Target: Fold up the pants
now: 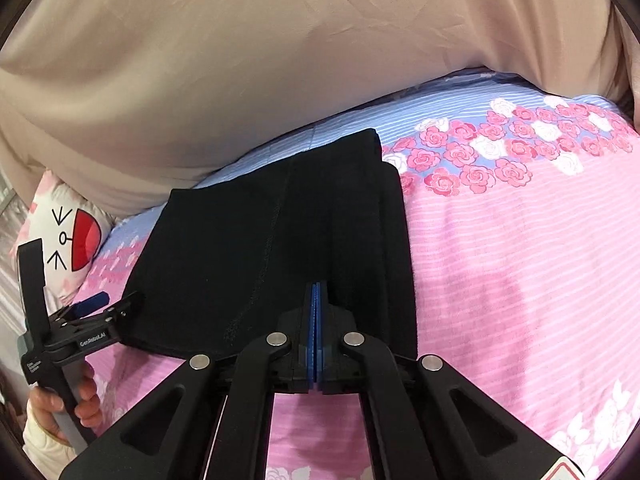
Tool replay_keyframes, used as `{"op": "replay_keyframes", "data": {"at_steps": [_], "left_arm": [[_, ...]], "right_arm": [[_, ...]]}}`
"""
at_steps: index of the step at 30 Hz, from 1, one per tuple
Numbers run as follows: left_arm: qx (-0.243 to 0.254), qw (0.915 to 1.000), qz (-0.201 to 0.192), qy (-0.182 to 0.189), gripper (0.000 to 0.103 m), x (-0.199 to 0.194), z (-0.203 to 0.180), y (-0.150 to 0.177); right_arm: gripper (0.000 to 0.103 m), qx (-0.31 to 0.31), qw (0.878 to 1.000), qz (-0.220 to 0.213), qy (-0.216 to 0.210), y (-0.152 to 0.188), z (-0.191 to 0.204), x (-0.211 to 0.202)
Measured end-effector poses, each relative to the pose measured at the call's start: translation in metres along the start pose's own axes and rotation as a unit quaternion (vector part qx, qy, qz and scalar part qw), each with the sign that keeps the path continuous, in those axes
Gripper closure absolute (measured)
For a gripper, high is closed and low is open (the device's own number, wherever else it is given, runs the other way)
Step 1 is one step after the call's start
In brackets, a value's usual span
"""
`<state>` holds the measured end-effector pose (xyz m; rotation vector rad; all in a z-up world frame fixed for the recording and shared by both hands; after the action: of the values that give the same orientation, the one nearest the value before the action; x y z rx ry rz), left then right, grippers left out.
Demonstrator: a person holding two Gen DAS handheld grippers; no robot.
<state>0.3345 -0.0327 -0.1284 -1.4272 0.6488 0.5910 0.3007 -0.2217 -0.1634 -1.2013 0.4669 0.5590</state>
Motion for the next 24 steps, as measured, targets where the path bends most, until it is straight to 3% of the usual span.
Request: {"op": "replay_keyframes", "data": {"at_steps": [5, 8, 11, 14, 15, 16, 17, 18, 20, 21, 23, 24], "left_arm": [[-0.012, 0.9999, 0.006, 0.006, 0.006, 0.000, 0.001, 0.002], [-0.012, 0.9999, 0.003, 0.003, 0.006, -0.004, 0.002, 0.004], [-0.016, 0.9999, 0.004, 0.006, 0.007, -0.014, 0.004, 0.007], [-0.019, 0.9993, 0.011, 0.030, 0.007, -0.034, 0.010, 0.021], [-0.023, 0.9987, 0.017, 0.042, 0.005, -0.040, 0.013, 0.028], [-0.026, 0.9978, 0.024, 0.057, 0.005, -0.045, 0.016, 0.040], [-0.023, 0.9976, 0.031, 0.058, 0.005, -0.045, 0.017, 0.047], [-0.014, 0.9977, 0.039, 0.053, 0.005, -0.041, 0.017, 0.055], [0.010, 0.9984, 0.048, 0.028, 0.007, -0.027, 0.015, 0.063], [0.012, 0.9985, 0.048, 0.021, 0.011, -0.022, 0.015, 0.063], [-0.004, 0.9984, 0.052, 0.023, 0.012, -0.008, 0.018, 0.057], [-0.016, 0.9980, 0.056, 0.024, 0.012, -0.002, 0.021, 0.052]], "right_arm": [[0.103, 0.002, 1.000, -0.005, 0.000, 0.007, 0.004, -0.009], [0.103, 0.036, 0.999, -0.014, -0.014, 0.009, 0.002, -0.024], [0.092, 0.028, 0.999, -0.033, -0.027, 0.013, 0.015, -0.040], [0.092, -0.002, 1.000, -0.023, 0.008, 0.026, 0.021, -0.039], [0.085, -0.003, 1.000, -0.021, 0.013, 0.030, 0.020, -0.040], [0.071, -0.001, 0.999, -0.017, 0.037, 0.035, 0.015, -0.042], [0.034, -0.003, 0.998, -0.016, 0.068, 0.039, 0.010, -0.043], [0.029, -0.009, 0.995, -0.016, 0.100, 0.043, 0.006, -0.044], [0.036, -0.010, 0.997, -0.003, 0.082, 0.044, 0.008, -0.039], [0.048, -0.017, 0.997, 0.000, 0.072, 0.043, 0.011, -0.035], [0.066, -0.043, 0.995, 0.029, 0.088, 0.042, 0.013, -0.020], [0.066, -0.048, 0.994, 0.035, 0.088, 0.041, 0.013, -0.016]]}}
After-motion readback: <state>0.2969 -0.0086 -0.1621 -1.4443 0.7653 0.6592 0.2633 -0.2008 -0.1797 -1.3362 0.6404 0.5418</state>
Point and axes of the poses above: each gripper's, at about its wrist camera, not at the fingertips, and x roughly the way its jaws point, z to its left, y to its underside, the point moved 6 cm from there along x, roughly the way its jaws point, and after that the axes turned 5 degrees about -x, right-handed, at the moved point
